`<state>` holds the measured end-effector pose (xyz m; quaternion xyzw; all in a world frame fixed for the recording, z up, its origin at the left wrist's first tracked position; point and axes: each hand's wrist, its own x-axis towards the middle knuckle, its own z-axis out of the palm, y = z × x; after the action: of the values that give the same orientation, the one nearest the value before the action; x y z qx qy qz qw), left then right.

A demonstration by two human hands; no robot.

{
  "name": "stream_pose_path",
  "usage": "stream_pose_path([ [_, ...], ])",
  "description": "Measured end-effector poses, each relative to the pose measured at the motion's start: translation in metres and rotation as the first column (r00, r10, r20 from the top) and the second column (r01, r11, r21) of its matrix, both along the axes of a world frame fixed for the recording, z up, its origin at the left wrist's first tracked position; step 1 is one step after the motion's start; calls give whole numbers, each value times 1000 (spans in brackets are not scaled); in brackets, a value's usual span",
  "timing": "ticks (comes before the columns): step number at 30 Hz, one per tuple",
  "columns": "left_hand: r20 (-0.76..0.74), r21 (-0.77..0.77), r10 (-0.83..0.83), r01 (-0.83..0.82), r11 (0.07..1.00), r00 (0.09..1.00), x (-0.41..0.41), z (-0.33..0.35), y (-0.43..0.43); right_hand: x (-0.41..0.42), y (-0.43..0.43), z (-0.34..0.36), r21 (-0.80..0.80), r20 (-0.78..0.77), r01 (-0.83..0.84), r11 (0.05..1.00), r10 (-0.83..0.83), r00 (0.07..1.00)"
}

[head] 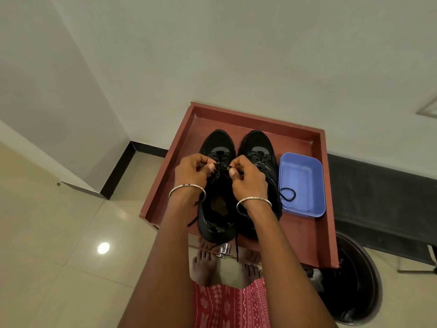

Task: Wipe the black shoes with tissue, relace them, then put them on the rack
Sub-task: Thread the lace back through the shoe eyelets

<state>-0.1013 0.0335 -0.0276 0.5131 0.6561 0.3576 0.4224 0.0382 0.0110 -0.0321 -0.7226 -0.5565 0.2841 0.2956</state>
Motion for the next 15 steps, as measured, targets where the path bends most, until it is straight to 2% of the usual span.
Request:
stream_pose_path([
  [4, -45, -77, -36, 32, 997, 998, -5, -3, 1, 2, 1, -1, -5, -42, -1, 1000, 0, 999],
  [8, -172, -52, -35, 27, 998, 984, -1, -1, 2, 2, 2, -2, -17, -104, -10, 1000, 8, 995],
  [15, -181, -72, 25, -38, 997, 983, 5, -3, 1, -4, 0, 1, 25, 17, -4, 1000, 3, 1000],
])
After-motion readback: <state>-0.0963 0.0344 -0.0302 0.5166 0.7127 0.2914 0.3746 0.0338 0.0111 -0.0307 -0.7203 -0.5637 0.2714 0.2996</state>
